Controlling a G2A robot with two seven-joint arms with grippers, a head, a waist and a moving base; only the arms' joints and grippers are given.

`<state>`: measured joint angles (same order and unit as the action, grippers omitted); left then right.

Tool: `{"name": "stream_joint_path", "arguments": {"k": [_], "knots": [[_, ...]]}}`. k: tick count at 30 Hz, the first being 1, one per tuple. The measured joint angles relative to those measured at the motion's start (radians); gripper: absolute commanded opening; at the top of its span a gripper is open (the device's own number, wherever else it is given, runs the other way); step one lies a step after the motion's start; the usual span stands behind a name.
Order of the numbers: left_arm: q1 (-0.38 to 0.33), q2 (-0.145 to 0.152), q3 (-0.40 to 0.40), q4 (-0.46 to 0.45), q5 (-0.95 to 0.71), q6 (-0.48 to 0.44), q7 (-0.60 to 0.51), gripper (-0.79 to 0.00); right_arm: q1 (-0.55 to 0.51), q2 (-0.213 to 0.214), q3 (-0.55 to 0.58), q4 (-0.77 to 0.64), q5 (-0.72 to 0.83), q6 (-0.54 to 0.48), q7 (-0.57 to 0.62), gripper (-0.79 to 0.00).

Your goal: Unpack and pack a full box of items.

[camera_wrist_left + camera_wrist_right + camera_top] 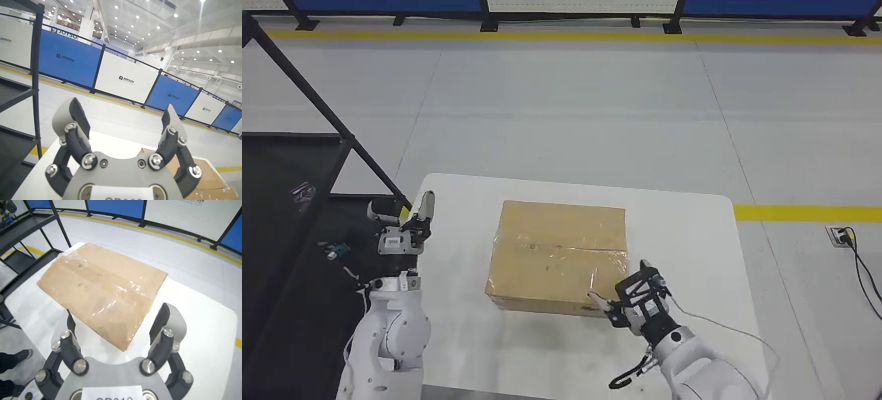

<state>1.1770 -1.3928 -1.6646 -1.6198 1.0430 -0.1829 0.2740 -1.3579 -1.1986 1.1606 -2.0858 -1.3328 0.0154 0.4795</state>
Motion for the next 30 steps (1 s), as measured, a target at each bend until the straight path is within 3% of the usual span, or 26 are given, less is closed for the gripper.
{"name": "stream_joint_path", "arguments": {"k": [4,7,10,15,18,30], "knots": [[0.005,0.002,0.003,0.004,-0.010,-0.011,0.000,0.000,0.000,0.000,-0.001,0.000,0.122,0.000,0.000,0.000],[0.011,0.003,0.005,0.004,-0.020,-0.014,0.000,0.000,0.006,0.004,-0.008,0.013,0.079,0.001,-0.012,0.000],[0.017,0.004,0.006,0.001,-0.022,-0.014,-0.003,0.000,0.004,0.006,-0.078,0.009,-0.157,0.010,-0.003,0.000],[0.019,0.006,0.013,-0.002,-0.019,-0.010,-0.009,0.000,-0.010,-0.013,-0.220,-0.001,-0.655,0.151,0.123,0.000],[0.019,0.007,0.022,-0.007,-0.017,-0.006,-0.010,0.000,0.015,-0.033,-0.280,0.026,-0.803,0.217,0.199,0.000],[0.025,0.012,0.023,-0.010,-0.019,0.000,-0.004,0.000,0.136,-0.101,-0.365,0.136,-0.928,0.210,0.373,0.000]]}}
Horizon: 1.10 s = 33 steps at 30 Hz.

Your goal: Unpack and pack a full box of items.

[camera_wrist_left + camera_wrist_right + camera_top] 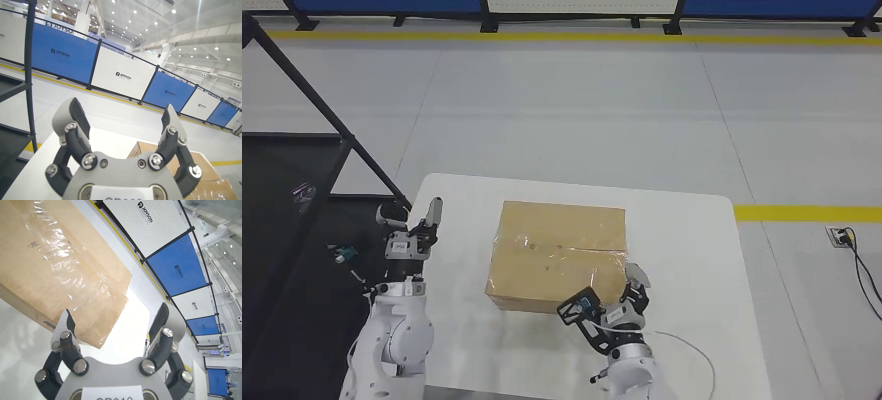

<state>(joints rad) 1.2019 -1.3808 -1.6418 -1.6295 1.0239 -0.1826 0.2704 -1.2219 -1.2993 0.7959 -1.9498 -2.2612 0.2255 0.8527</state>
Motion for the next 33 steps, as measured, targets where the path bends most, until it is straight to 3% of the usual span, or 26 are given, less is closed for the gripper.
{"name": "stream_joint_path", "arguments": {"k": [6,21,23,26,33], "knots": [[0.001,0.003,-0.002,-0.001,-0.002,0.003,0.001,0.000,0.028,-0.027,-0.019,0.029,-0.034,-0.023,0.048,0.000],[-0.002,0.010,-0.001,0.003,-0.002,0.002,0.001,0.000,0.045,-0.090,-0.014,0.081,-0.071,0.045,0.103,0.000],[-0.001,0.010,-0.002,0.003,-0.003,0.002,0.003,0.000,0.044,-0.097,-0.011,0.085,-0.072,0.054,0.102,-0.197],[0.000,0.011,-0.001,0.003,-0.002,0.004,0.004,0.000,0.039,-0.107,-0.003,0.092,-0.081,0.083,0.110,-0.400],[0.006,0.014,0.002,0.001,-0.003,0.004,0.008,0.000,0.020,-0.130,0.009,0.099,-0.098,0.107,0.108,-0.443]]}}
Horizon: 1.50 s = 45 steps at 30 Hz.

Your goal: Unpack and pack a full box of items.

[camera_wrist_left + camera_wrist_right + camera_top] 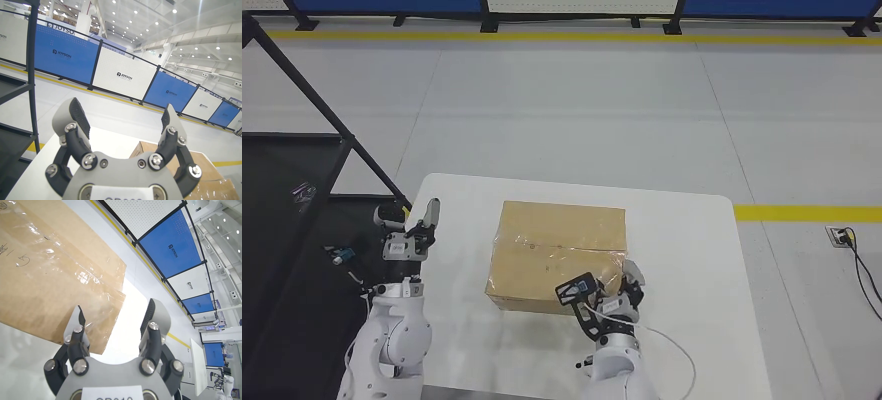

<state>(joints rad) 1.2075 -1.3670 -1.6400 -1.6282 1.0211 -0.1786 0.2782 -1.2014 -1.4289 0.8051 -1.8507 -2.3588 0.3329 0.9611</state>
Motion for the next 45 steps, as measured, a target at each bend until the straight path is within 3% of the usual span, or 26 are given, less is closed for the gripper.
{"name": "stream_joint_path", "arguments": {"k": [6,15,18,19,21,34,40,45], "knots": [[0.003,0.002,0.003,-0.003,0.004,0.002,0.003,0.000,-0.023,-0.014,0.023,-0.006,0.011,-0.008,-0.011,-0.443],[0.011,0.005,0.004,-0.005,0.005,0.009,0.011,0.000,-0.060,-0.033,0.066,-0.037,0.083,0.005,-0.045,-0.508],[0.013,0.005,0.006,-0.006,0.006,0.011,0.012,0.000,-0.074,-0.036,0.086,-0.050,0.116,-0.003,-0.065,-0.616],[0.013,0.006,0.006,-0.006,0.006,0.011,0.012,0.000,-0.078,-0.037,0.092,-0.054,0.127,-0.005,-0.071,-0.699],[0.014,0.006,0.007,-0.006,0.006,0.010,0.015,0.000,-0.088,-0.040,0.109,-0.065,0.153,-0.007,-0.081,-0.782],[0.022,0.010,0.007,-0.007,0.002,0.005,0.019,0.000,-0.143,-0.057,0.174,-0.122,0.230,0.016,-0.122,-0.785],[0.023,0.012,0.006,-0.002,0.000,0.003,0.019,0.000,-0.193,-0.058,0.218,-0.177,0.333,0.015,-0.232,-0.785],[0.022,0.014,0.005,0.004,-0.007,0.001,0.021,0.000,-0.237,-0.052,0.276,-0.210,0.435,-0.054,-0.324,-0.785]]}}
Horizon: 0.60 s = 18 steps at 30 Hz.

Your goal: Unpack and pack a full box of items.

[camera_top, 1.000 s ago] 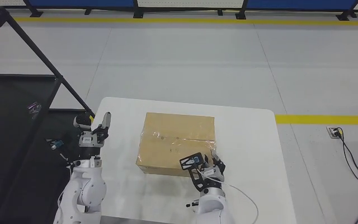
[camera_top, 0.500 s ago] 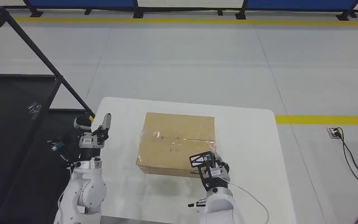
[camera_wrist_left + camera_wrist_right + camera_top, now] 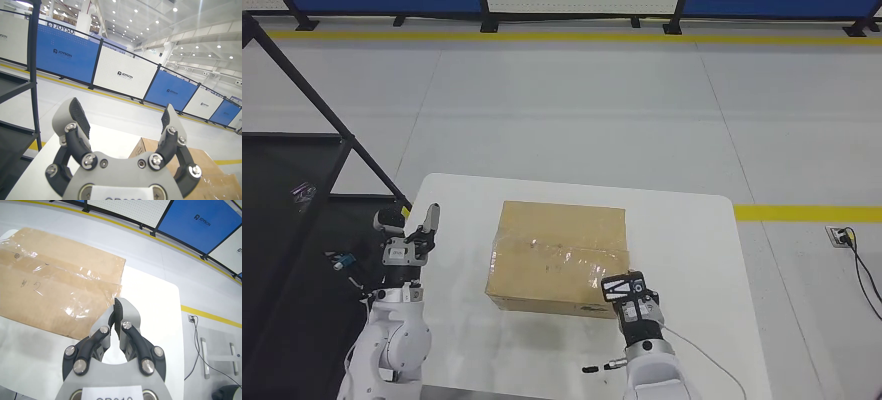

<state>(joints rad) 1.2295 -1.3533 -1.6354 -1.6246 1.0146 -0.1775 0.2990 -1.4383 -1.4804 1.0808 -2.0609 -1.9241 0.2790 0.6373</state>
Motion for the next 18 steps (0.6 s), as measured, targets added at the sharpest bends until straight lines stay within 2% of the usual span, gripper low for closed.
{"name": "stream_joint_path", "arguments": {"k": [7,12,18], "knots": [[-0.001,0.005,0.003,0.002,-0.003,-0.037,-0.037,0.000,0.012,-0.003,0.025,-0.001,0.045,-0.036,-0.006,-0.785],[0.009,0.017,0.009,-0.007,0.009,-0.180,-0.124,0.000,0.035,-0.009,0.017,-0.015,0.064,-0.042,0.006,-0.785],[0.000,0.029,0.029,0.011,0.065,-0.280,-0.206,0.000,0.057,-0.017,-0.007,-0.029,0.054,-0.042,0.020,-0.785]]}}
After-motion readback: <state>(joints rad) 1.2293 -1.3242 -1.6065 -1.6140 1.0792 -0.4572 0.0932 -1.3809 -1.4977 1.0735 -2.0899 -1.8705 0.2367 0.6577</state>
